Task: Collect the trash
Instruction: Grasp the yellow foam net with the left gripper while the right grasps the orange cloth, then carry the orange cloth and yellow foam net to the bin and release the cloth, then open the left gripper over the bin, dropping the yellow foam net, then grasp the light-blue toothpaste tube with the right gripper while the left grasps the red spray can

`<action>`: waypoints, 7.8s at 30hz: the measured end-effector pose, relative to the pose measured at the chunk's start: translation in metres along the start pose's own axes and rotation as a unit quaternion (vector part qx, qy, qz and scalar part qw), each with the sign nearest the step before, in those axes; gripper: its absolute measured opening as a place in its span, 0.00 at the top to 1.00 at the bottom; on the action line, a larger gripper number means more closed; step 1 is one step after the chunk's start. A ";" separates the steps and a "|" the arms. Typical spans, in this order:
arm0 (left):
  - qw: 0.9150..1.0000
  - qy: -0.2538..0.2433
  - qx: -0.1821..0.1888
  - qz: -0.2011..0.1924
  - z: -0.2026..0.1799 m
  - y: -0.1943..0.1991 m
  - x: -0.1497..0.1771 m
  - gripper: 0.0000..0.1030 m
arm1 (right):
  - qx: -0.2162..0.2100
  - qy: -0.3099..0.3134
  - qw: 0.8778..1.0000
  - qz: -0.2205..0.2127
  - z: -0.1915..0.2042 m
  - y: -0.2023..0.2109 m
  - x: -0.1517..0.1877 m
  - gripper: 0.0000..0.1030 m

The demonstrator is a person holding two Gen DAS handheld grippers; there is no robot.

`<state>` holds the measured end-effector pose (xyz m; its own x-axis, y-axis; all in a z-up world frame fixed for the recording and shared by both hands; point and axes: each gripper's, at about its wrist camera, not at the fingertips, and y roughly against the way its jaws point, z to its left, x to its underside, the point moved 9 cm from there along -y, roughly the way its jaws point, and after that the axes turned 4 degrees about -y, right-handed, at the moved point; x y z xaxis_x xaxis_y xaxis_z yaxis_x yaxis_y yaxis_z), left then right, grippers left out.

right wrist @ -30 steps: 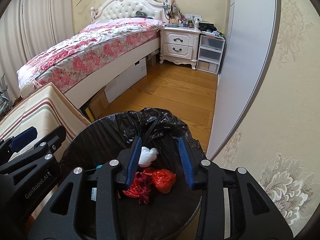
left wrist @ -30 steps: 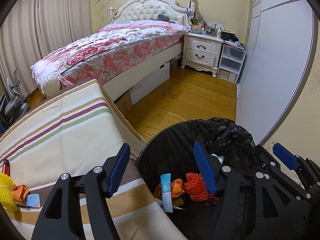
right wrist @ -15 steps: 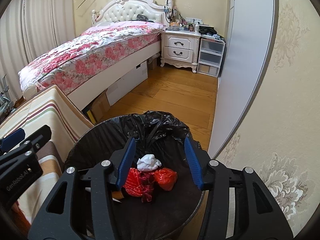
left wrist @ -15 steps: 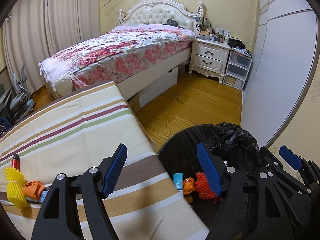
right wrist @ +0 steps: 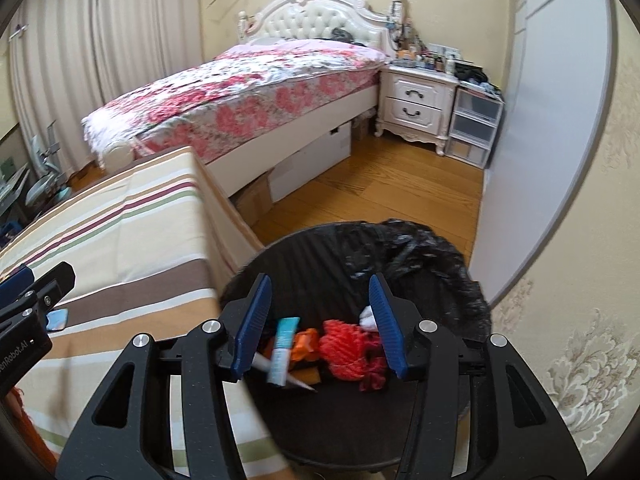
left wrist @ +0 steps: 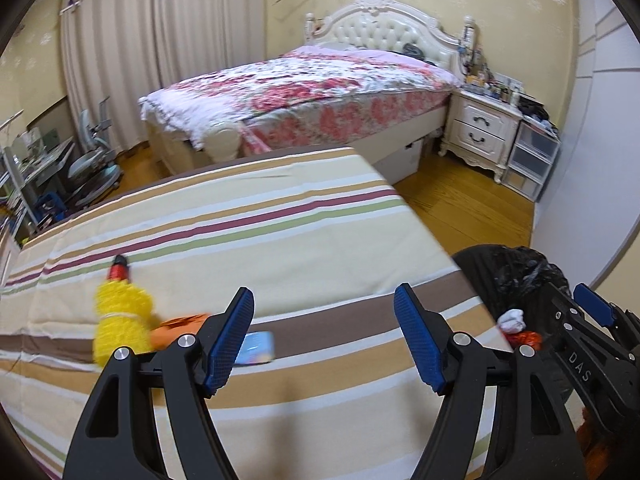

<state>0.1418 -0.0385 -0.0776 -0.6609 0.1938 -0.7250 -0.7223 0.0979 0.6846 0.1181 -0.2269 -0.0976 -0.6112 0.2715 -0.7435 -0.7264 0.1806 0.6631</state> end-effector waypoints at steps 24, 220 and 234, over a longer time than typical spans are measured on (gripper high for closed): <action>0.993 0.093 -0.064 0.037 0.135 -0.004 0.045 0.32 | -0.089 0.105 0.990 0.021 0.145 0.013 0.029 0.51; 0.979 0.152 -0.128 0.040 0.220 0.041 0.103 0.28 | -0.147 0.232 0.958 0.086 0.242 0.016 0.079 0.34; 0.978 0.173 -0.110 0.036 0.225 0.037 0.108 0.28 | -0.117 0.234 0.962 0.073 0.264 -0.016 0.053 0.33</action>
<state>0.0891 0.2054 -0.1134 -0.7130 -0.1537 -0.6841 -0.6731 -0.1234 0.7292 0.1807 0.0344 -0.1246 -0.7472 -0.1878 -0.6375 -0.6390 -0.0606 0.7668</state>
